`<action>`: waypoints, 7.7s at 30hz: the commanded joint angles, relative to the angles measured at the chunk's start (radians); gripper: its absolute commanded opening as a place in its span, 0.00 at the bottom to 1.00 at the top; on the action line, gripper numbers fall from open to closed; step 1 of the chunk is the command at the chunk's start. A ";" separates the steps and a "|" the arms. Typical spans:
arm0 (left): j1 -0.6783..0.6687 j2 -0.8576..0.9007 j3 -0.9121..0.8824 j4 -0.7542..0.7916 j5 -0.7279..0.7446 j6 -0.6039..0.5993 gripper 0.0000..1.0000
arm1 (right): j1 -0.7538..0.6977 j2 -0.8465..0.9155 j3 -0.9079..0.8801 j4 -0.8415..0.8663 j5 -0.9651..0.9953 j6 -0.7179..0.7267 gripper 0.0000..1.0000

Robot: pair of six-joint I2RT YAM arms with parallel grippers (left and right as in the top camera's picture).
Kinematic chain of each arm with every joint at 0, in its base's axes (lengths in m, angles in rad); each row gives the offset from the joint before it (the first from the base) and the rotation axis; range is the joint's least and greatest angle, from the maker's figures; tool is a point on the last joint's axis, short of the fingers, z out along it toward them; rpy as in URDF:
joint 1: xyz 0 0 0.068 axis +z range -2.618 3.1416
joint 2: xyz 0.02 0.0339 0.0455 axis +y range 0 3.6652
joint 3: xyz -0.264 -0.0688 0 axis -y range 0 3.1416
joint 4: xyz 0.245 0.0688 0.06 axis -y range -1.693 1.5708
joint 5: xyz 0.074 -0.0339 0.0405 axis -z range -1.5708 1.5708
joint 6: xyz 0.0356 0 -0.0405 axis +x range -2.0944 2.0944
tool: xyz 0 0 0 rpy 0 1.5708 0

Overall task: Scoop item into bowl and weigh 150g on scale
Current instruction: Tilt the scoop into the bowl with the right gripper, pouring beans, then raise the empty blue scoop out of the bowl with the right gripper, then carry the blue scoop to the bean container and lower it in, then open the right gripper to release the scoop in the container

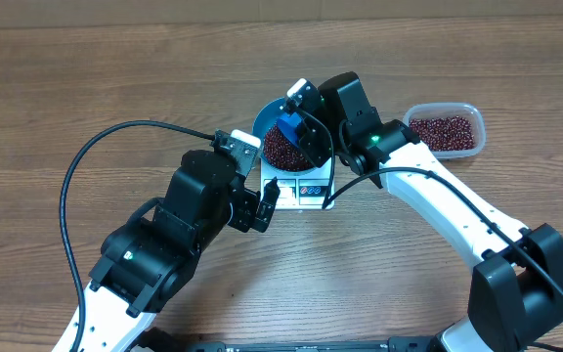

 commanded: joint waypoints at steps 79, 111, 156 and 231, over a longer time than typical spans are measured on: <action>0.005 -0.003 0.004 0.003 0.008 -0.010 1.00 | -0.603 -0.219 0.028 -0.003 -0.345 0.441 0.04; 0.005 -0.003 0.004 0.003 0.009 -0.010 0.99 | -0.478 -0.220 0.027 -0.234 0.417 -0.105 0.04; 0.005 -0.003 0.004 0.003 0.009 -0.010 1.00 | -0.534 -0.245 0.028 -0.473 0.414 1.254 1.00; 0.005 -0.003 0.004 0.003 0.009 -0.010 0.99 | -0.533 -0.455 0.026 -0.582 0.367 0.377 1.00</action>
